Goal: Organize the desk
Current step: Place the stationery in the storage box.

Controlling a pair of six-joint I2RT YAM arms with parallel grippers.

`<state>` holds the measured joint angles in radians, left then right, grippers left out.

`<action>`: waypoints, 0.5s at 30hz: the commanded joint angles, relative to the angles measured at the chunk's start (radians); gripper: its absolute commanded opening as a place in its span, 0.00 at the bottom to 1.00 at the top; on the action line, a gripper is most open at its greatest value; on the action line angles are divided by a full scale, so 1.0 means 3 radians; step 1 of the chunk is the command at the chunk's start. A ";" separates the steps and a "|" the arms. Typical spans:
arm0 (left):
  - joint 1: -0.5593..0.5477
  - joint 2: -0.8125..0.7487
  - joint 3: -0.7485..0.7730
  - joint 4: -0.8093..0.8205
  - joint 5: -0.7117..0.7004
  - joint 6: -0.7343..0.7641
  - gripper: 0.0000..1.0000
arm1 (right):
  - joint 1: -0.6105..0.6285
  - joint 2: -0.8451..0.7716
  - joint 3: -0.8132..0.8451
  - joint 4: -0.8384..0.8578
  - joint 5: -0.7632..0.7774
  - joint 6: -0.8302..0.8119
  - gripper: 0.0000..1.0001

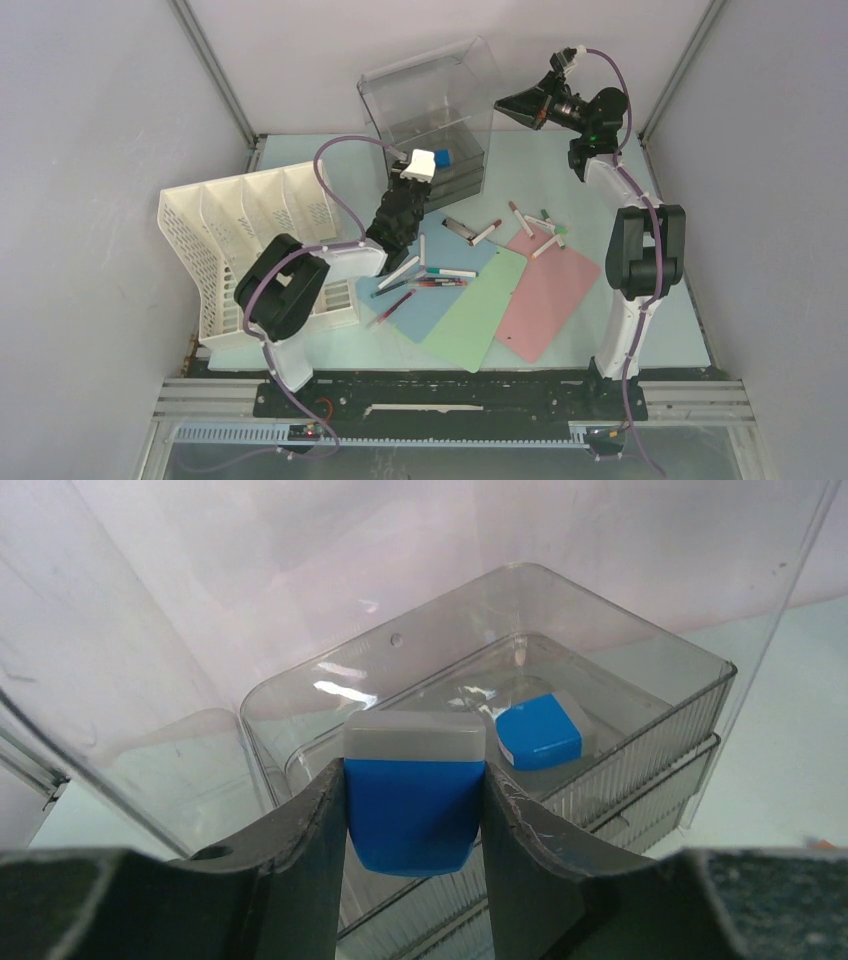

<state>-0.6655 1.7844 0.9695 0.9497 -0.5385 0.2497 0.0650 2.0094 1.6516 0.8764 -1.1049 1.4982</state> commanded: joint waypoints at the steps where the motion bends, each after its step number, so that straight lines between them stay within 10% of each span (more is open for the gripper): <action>1: -0.0020 0.0108 0.0228 0.0340 -0.0229 0.0174 0.04 | 0.0000 -0.0081 0.0026 0.0201 0.0079 -0.0073 0.02; 15: -0.0020 0.0256 0.0247 0.0383 -0.0350 0.0185 0.53 | -0.0002 -0.0084 0.0022 0.0203 0.0079 -0.0070 0.02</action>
<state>-0.6655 1.8648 1.0290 0.9939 -0.6182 0.2893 0.0650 2.0094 1.6516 0.8768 -1.1049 1.4982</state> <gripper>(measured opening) 0.492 0.050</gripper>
